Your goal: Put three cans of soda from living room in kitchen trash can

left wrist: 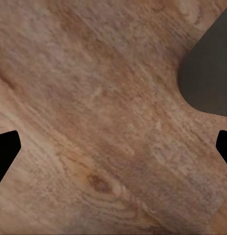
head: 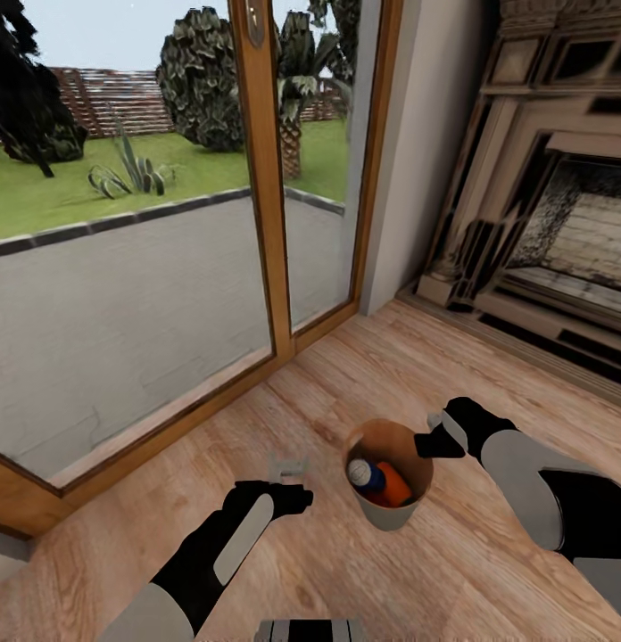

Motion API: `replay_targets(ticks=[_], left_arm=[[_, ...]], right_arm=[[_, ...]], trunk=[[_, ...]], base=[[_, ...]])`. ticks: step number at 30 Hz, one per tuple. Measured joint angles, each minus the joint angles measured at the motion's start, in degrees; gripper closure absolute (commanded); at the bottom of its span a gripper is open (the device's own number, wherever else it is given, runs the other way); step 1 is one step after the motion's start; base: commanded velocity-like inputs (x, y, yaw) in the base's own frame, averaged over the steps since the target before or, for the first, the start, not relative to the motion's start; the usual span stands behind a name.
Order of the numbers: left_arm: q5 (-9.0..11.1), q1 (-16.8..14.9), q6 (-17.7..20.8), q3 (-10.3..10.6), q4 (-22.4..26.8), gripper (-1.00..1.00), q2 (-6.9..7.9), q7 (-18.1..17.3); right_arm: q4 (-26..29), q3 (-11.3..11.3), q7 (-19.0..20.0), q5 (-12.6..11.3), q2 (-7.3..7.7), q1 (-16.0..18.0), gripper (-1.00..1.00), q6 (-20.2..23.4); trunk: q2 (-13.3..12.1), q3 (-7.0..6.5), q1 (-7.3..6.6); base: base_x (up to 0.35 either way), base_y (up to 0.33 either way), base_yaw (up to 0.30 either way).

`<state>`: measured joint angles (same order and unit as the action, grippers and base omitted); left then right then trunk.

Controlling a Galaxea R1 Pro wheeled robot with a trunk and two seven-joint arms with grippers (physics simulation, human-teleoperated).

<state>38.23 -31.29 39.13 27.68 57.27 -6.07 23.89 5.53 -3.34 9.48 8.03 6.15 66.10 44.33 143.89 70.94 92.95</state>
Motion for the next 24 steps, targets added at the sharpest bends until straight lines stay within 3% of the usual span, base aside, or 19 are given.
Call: replay_targets(ticks=[6, 24], left_arm=[[0.0, 0.0, 0.0, 0.0, 0.0, -1.0, -0.03, -0.1], [0.0, 0.0, 0.0, 0.0, 0.0, -1.0, -0.03, -0.1]], right_arm=[[0.0, 0.2, 0.0, -0.1, 0.01, 0.1, 1.0, 0.0], [1.7, 0.0, 0.0, -0.4, 0.09, 0.1, 1.0, 0.0]], trunk=[[0.1, 1.31, 0.05], [0.3, 5.3, -2.47]], base=[[0.0, 0.0, 0.0], [0.0, 0.0, 0.0]])
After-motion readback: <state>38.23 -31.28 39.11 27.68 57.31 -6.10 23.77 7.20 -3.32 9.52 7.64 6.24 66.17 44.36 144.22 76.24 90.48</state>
